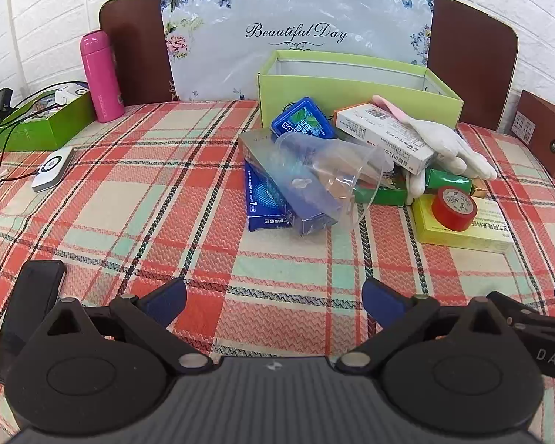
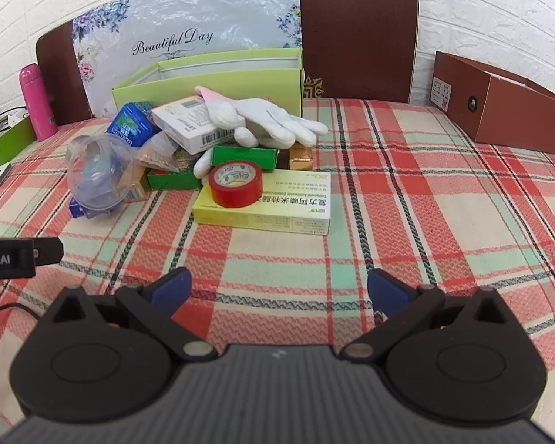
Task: Organize objects
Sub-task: 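Grasp the clear plastic cup with the left tool while the right tool grasps the red tape roll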
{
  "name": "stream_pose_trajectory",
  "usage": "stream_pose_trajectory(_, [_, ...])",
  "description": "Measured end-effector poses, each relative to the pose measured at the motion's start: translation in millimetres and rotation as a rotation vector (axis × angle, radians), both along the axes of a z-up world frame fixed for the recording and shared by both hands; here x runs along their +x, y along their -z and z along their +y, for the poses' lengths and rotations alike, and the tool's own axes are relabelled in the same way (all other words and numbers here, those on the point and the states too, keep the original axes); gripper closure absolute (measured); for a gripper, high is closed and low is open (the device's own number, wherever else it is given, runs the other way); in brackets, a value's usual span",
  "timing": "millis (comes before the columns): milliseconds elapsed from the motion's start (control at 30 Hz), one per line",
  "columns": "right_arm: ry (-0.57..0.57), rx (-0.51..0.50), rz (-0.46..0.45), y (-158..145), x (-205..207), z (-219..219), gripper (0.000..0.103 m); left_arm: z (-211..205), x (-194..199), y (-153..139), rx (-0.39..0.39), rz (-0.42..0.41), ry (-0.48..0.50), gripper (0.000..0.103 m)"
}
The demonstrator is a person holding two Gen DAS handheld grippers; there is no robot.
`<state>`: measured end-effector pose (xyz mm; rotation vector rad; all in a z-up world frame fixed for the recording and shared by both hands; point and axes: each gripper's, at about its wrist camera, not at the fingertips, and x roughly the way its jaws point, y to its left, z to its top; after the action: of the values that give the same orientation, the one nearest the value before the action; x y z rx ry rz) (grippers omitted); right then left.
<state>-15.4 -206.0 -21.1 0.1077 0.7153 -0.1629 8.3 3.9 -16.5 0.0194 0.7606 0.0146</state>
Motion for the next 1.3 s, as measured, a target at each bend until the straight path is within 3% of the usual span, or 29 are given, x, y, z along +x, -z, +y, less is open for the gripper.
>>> stream_pose_trajectory(500, [-0.016, 0.006, 0.036, 8.2, 11.0, -0.3, 0.0, -5.9, 5.8, 1.5, 0.022, 0.008, 0.017, 0.0])
stream_pose_trajectory(833, [-0.015, 0.03, 0.042, 17.7, 13.2, -5.7, 0.0, -3.6, 11.5, 1.0, -0.011, 0.005, 0.024, 0.0])
stream_pose_trajectory(1100, [-0.03, 0.066, -0.004, 18.6, 13.9, -10.5, 0.0, -8.4, 29.5, -20.1, -0.068, -0.156, 0.054, 0.001])
stream_pose_trajectory(1200, [-0.046, 0.089, -0.022, 16.8, 14.8, -13.7, 0.0, -10.4, 46.4, -15.3, -0.051, -0.139, 0.048, 0.02])
stream_pose_trajectory(1300, [-0.107, 0.065, -0.069, 12.1, 20.6, -16.7, 0.0, -0.3, 57.1, -7.3, -0.087, -0.099, 0.051, 0.049])
